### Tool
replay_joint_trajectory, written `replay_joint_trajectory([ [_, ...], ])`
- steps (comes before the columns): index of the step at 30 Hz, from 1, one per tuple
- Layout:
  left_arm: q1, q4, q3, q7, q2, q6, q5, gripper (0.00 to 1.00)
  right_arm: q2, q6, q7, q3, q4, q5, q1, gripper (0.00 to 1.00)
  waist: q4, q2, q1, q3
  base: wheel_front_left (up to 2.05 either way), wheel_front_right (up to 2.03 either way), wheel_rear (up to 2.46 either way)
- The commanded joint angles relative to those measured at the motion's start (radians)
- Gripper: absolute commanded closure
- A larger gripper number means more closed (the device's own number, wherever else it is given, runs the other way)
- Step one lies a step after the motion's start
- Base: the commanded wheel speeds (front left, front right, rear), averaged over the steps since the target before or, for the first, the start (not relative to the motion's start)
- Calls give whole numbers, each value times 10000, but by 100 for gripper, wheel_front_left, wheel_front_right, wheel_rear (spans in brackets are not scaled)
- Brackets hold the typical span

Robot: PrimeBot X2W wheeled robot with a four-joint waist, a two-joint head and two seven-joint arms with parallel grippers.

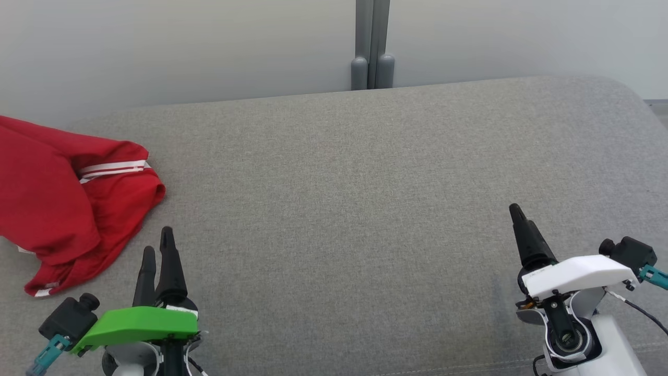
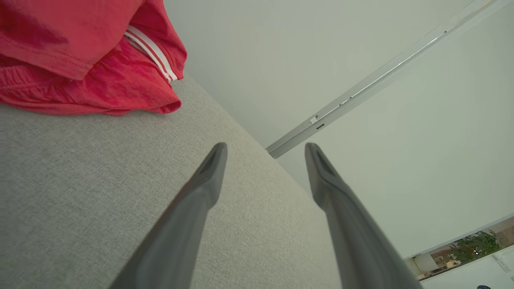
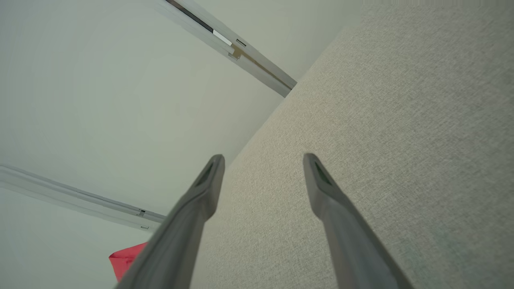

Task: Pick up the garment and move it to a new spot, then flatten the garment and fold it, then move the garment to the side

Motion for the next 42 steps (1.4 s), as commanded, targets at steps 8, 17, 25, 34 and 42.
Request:
replay_joint_trajectory([
  [8,91,-324,-39,-148,39,330,1938,0,-84,6,-479,351,-412,-1571,33,0,21,-1,0,-45,0,0,0],
  [17,171,-379,-76,-258,53,514,3775,0,-83,6,-872,609,-595,-3041,149,0,47,-1,0,-75,0,0,0],
  [25,271,-384,-53,-346,95,704,4995,0,-84,6,-1203,810,-715,-4897,162,0,66,-1,0,-119,0,0,0],
  [34,342,-162,-179,-439,259,1038,6292,0,-81,7,-1544,829,-731,-6970,255,0,93,-1,0,-177,0,0,0],
  [42,375,-61,-210,-503,304,1146,6914,0,-79,7,-1786,934,-424,-7677,249,0,112,-1,0,-216,0,0,0],
])
